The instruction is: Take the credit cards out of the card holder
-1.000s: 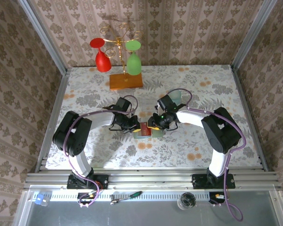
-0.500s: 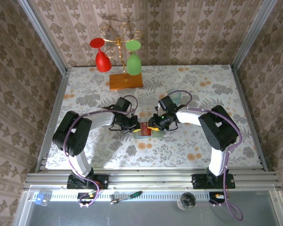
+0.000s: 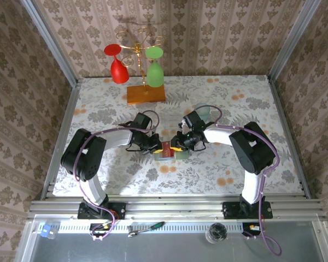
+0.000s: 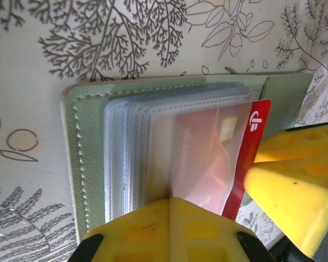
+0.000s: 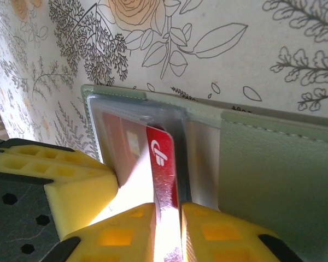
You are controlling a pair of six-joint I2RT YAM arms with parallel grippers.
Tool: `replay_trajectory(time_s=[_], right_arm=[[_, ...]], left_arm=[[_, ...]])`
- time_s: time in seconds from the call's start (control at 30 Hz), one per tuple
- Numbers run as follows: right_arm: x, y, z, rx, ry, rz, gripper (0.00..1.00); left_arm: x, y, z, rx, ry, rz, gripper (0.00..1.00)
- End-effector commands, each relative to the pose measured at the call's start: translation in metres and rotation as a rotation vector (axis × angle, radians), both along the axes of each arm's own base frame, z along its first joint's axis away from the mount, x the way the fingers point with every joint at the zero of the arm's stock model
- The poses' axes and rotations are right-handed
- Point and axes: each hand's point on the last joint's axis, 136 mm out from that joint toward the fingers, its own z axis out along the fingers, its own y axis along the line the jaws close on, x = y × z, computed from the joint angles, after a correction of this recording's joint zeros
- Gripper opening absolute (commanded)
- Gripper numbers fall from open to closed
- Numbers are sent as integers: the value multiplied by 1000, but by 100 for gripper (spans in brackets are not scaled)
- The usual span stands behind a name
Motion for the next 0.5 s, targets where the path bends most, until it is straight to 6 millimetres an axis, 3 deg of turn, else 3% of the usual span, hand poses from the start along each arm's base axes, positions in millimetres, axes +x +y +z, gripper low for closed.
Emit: replay_trajectory(time_s=[0.0, 0.47], right_arm=[[-4, 3, -2, 35, 25, 8, 17], [-5, 5, -7, 51, 37, 11, 16]], left_arm=[[-11, 16, -20, 83, 60, 2, 0], [-11, 17, -19, 81, 58, 6, 0]])
